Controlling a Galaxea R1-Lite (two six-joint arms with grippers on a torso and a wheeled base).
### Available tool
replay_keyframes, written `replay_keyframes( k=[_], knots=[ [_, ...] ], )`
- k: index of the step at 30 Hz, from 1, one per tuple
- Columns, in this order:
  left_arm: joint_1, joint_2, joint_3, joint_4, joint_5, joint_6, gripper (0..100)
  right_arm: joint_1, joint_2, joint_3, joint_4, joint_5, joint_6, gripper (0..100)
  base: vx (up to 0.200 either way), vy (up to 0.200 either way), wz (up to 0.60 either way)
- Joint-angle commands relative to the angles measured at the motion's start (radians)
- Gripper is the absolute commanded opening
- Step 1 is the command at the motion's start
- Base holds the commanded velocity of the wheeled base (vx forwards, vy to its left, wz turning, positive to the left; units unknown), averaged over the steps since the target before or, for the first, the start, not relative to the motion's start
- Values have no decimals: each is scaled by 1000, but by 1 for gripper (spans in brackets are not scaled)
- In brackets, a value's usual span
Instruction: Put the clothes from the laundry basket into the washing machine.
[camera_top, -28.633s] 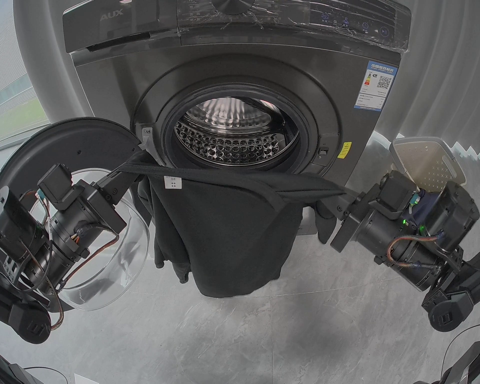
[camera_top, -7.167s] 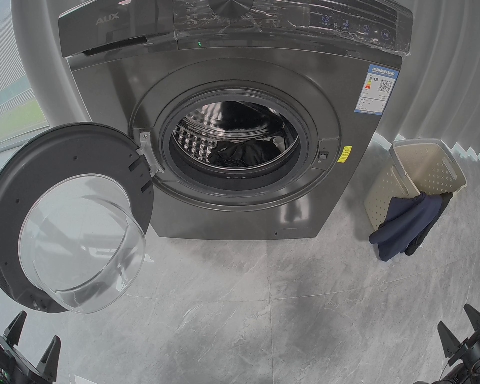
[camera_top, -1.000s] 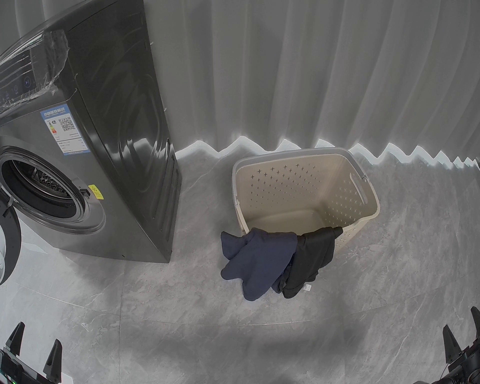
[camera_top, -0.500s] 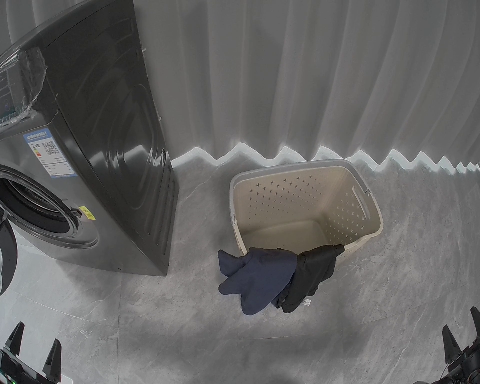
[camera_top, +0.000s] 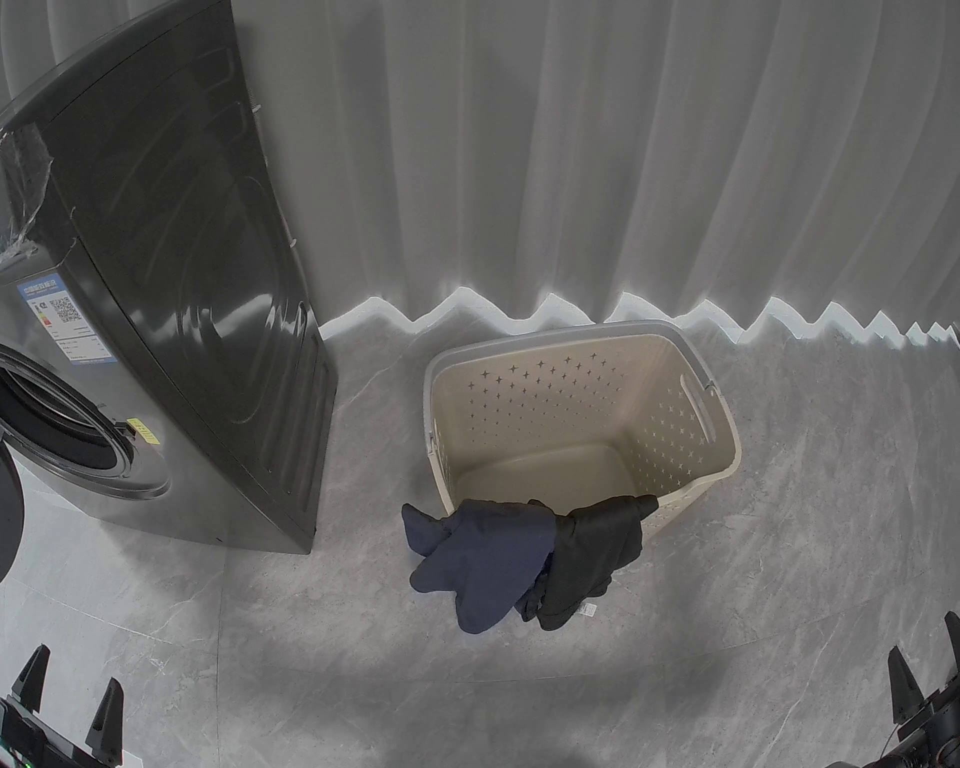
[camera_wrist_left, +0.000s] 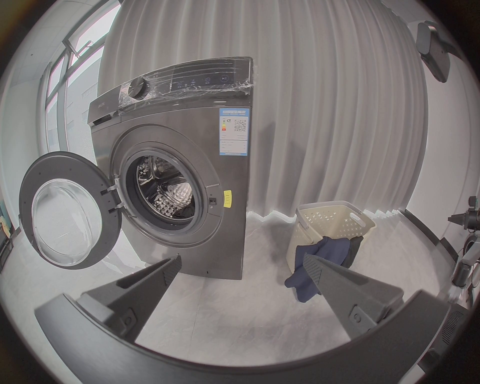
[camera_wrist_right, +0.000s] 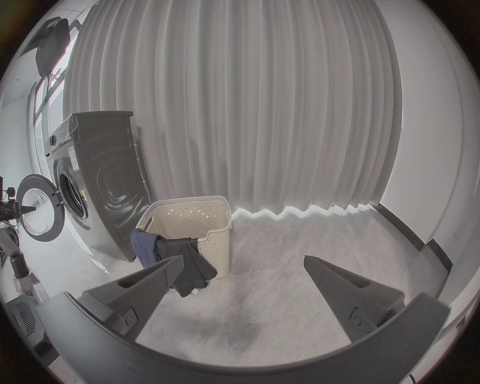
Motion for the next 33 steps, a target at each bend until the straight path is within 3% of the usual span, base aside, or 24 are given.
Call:
replay_keyframes(
  k=[1,7,11,13,18,24,29,33],
  knots=[
    [-1,-9,16,0,0,0,100,0,-12,18,0,6,-8,100,0,0,0],
    [-1,-9,16,0,0,0,100,-3,-10,8,-20,18,-22,100,0,0,0],
    [-1,-9,16,0,-1,1,100,-7,82,-255,-75,34,-13,100,0,0,0],
    [-1,-9,16,0,-4,1,100,2,197,-303,-69,55,10,100,0,0,0],
    [-1,-9,16,0,-4,1,100,49,481,-219,-98,81,125,100,0,0,0],
    [-1,-9,16,0,-4,-5,100,145,809,-200,-265,84,152,100,0,0,0],
    [-1,-9,16,1,-4,-5,100,278,1079,-165,-506,77,193,100,0,0,0],
    [-1,-9,16,1,-4,-5,100,318,1191,-173,-571,70,225,100,0,0,0]
  ],
)
